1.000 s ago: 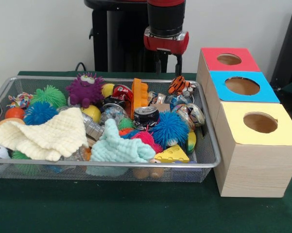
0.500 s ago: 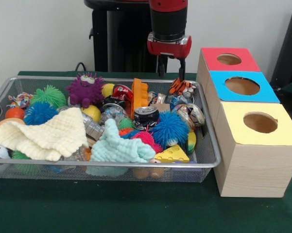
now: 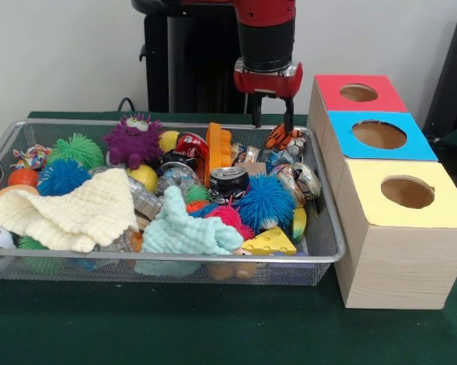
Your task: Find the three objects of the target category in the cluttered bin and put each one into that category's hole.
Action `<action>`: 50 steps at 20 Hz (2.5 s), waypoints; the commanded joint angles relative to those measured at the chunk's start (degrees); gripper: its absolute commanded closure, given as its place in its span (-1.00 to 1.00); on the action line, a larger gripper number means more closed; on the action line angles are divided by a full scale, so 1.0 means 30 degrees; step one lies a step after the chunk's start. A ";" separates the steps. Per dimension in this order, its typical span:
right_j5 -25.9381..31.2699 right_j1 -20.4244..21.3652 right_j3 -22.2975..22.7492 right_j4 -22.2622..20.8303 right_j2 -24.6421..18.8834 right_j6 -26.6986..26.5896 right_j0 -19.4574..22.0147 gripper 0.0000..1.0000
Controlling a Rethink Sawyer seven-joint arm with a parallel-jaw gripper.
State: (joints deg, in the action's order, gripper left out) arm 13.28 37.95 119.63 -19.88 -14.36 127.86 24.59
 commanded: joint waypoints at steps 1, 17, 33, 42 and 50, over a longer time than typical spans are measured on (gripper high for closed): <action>-0.1427 -0.1193 -0.0133 0.0252 -0.0301 0.1977 -0.0443 -1.00; -0.2948 -0.1560 0.1058 0.1323 -0.0719 0.2988 -0.0940 -1.00; -0.5473 -0.3927 -0.0524 0.1269 -0.0545 0.2874 -0.1508 -1.00; -0.7051 -0.5179 -0.1370 0.1536 -0.0188 0.2889 -0.2048 -1.00; -0.4626 -0.4445 -0.1829 0.1427 0.0466 0.1698 -0.2486 1.00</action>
State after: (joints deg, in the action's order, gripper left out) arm -2.70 33.79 122.44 -18.27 -12.07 127.86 19.98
